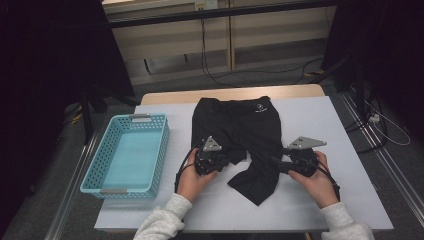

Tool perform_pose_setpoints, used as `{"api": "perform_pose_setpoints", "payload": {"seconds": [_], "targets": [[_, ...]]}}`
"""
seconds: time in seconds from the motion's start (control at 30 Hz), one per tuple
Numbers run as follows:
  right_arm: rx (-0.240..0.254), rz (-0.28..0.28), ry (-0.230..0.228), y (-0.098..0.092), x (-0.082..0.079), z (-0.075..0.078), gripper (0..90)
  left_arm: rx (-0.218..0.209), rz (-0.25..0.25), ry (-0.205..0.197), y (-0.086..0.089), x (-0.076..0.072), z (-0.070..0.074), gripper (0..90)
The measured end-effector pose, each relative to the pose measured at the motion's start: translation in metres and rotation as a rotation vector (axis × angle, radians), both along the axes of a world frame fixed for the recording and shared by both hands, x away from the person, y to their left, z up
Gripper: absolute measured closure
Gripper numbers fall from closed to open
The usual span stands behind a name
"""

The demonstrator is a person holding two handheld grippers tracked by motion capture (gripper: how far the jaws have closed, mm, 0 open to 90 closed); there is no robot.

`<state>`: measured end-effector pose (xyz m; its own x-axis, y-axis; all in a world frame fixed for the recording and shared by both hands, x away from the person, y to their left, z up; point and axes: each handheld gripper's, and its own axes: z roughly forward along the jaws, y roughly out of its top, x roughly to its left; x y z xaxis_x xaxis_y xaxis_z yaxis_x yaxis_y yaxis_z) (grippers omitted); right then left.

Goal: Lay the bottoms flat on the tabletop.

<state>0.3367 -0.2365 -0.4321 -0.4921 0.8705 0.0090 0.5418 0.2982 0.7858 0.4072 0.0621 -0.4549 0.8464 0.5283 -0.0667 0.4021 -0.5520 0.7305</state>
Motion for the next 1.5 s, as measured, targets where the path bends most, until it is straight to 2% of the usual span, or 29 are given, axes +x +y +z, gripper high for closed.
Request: {"api": "perform_pose_setpoints", "payload": {"seconds": [0.07, 0.17, 0.33, 0.53, 0.73, 0.83, 0.97, 1.1, 1.23, 1.37, 1.43, 1.5], "targets": [[0.003, 0.002, 0.003, -0.001, -0.003, 0.000, 47.0, -0.011, 0.002, 0.040, 0.000, 0.001, 0.001, 86.7], [-0.001, 0.005, 0.003, -0.002, -0.004, 0.000, 46.7, -0.019, 0.013, 0.073, 0.004, 0.002, 0.004, 87.5], [0.005, 0.009, 0.003, 0.000, -0.005, 0.000, 44.7, -0.085, 0.048, 0.098, 0.026, 0.000, 0.018, 87.5], [0.009, 0.020, 0.007, 0.004, -0.010, 0.000, 39.8, -0.105, 0.093, 0.052, 0.049, -0.005, 0.037, 87.5], [0.019, 0.053, 0.009, 0.012, -0.020, 0.001, 40.3, -0.112, 0.103, 0.048, 0.051, -0.006, 0.037, 87.4], [0.012, 0.072, 0.006, 0.016, -0.023, 0.002, 43.6, -0.118, 0.107, 0.037, 0.052, -0.005, 0.039, 87.4], [-0.005, 0.086, 0.033, 0.019, -0.025, -0.005, 48.5, -0.136, 0.118, 0.029, 0.057, -0.003, 0.044, 87.4], [-0.041, 0.096, 0.076, 0.020, -0.022, -0.017, 60.2, -0.136, 0.134, 0.031, 0.059, -0.002, 0.043, 87.4], [-0.044, 0.104, 0.095, 0.019, -0.021, -0.021, 77.2, -0.142, 0.122, 0.047, 0.059, -0.002, 0.043, 87.3], [-0.041, 0.106, 0.094, 0.017, -0.019, -0.022, 87.0, -0.133, 0.109, 0.065, 0.057, -0.002, 0.043, 87.2], [-0.050, 0.098, 0.097, 0.014, -0.018, -0.020, 88.4, -0.134, 0.108, 0.074, 0.056, -0.003, 0.042, 87.2], [-0.035, 0.100, 0.091, 0.008, -0.018, -0.016, 90.0, -0.136, 0.105, 0.083, 0.056, -0.003, 0.042, 87.1]]}}
